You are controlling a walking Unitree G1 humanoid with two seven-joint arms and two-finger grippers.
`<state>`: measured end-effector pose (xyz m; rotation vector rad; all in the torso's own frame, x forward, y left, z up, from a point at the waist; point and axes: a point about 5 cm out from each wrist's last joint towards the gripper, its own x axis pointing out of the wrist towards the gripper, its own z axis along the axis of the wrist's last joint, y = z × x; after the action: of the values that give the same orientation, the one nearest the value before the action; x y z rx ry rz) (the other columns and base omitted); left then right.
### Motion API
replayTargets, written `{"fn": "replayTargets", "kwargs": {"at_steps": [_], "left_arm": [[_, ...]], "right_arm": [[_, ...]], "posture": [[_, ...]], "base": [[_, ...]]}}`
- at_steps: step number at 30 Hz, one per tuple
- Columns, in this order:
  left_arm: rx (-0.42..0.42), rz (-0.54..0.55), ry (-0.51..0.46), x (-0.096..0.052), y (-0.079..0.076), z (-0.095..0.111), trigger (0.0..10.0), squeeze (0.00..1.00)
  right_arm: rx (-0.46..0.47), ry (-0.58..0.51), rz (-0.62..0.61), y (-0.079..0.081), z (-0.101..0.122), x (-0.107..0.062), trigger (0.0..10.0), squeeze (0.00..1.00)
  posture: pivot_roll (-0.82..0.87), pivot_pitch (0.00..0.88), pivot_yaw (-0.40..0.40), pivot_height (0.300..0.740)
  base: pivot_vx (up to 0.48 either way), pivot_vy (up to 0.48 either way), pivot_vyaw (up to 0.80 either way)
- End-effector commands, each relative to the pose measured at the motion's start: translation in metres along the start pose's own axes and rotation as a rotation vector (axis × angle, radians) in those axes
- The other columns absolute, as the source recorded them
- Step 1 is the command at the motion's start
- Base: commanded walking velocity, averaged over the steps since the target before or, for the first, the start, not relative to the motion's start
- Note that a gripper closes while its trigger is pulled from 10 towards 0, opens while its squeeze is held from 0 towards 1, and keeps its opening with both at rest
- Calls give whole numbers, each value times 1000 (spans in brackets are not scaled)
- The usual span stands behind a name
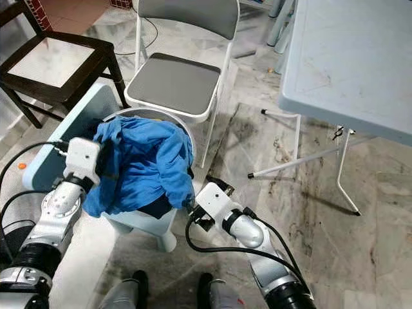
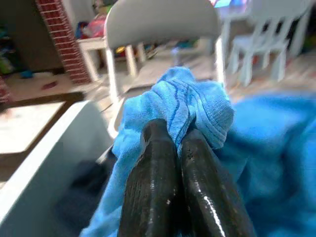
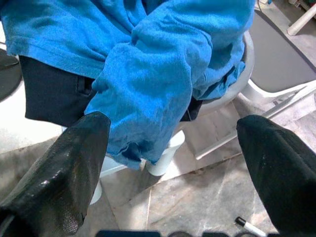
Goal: Hang hanger
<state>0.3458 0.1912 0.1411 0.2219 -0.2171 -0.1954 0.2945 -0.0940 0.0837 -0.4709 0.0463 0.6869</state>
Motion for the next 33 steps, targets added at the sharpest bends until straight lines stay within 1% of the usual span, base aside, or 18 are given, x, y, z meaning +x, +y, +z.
{"fn": "replayTargets", "kwargs": {"at_steps": [1,2,3,7,8,13,15,16,18,19,26,27,28,29,30,31,32,33], "left_arm": [[-50,-19,-16,1,-1,4,0,0],[-72,-25,-25,1,-2,6,0,0],[-122,-78,-66,4,-7,17,0,0],[-177,-133,-117,8,-12,31,0,0],[-278,-192,-139,10,-17,43,0,0],[-450,-339,-169,11,-32,64,0,0],[-630,-451,-184,8,-45,82,0,0],[-630,-451,-184,8,-45,82,0,0],[-737,-484,-164,3,-49,82,0,0],[-737,-484,-164,3,-49,82,0,0],[-753,-464,47,-21,-58,38,0,0],[-744,-449,109,-28,-60,26,2824,0],[-744,-449,109,-28,-60,26,2824,0],[-742,-442,135,-32,-60,19,3333,0],[-737,-422,188,-39,-60,6,4980,0],[-730,-411,212,-43,-60,0,4980,0],[-717,-378,246,-47,-58,-10,10000,82],[-708,-355,268,-50,-56,-17,10000,82]], "right_arm": [[18,25,-9,0,-8,-3,10000,0],[18,25,-10,0,-7,-3,10000,0],[22,22,-18,-2,-7,-2,10000,0],[32,19,-31,-5,-7,0,10000,0],[38,14,-41,-7,-6,1,10000,0],[43,10,-47,-8,-4,5,10000,0],[45,8,-50,-8,-4,6,10000,0],[45,8,-50,-8,-4,6,10000,0],[46,10,-47,-8,-5,7,10000,0],[46,10,-47,-8,-5,7,10000,0],[46,20,-35,-6,-9,6,10000,0],[45,25,-31,-6,-10,5,10000,0],[45,25,-31,-6,-10,5,10000,0],[44,27,-29,-6,-10,5,10000,0],[43,30,-25,-6,-11,4,10000,0],[42,31,-24,-6,-11,4,10000,0],[40,34,-20,-6,-11,4,10000,0],[38,35,-18,-6,-12,4,10000,0]], "posture": [[134,267,-77,740],[135,266,-77,740],[140,264,-79,740],[147,259,-79,740],[150,256,-80,740],[158,247,-80,740],[160,247,-81,740],[160,247,-81,740],[163,246,-80,740],[163,246,-80,740],[161,251,-85,740],[160,251,-88,740],[160,251,-88,740],[158,251,-89,740],[157,254,-94,740],[157,254,-94,740],[154,256,-98,740],[154,256,-98,740]], "base": [[0,0,0],[0,0,0],[0,0,0],[0,0,0],[0,0,0],[0,0,0],[0,0,0],[0,0,0],[0,0,0],[0,0,0],[0,0,0],[0,0,0],[0,0,0],[0,0,0],[0,0,0],[0,0,0],[0,0,0],[0,0,0]]}}
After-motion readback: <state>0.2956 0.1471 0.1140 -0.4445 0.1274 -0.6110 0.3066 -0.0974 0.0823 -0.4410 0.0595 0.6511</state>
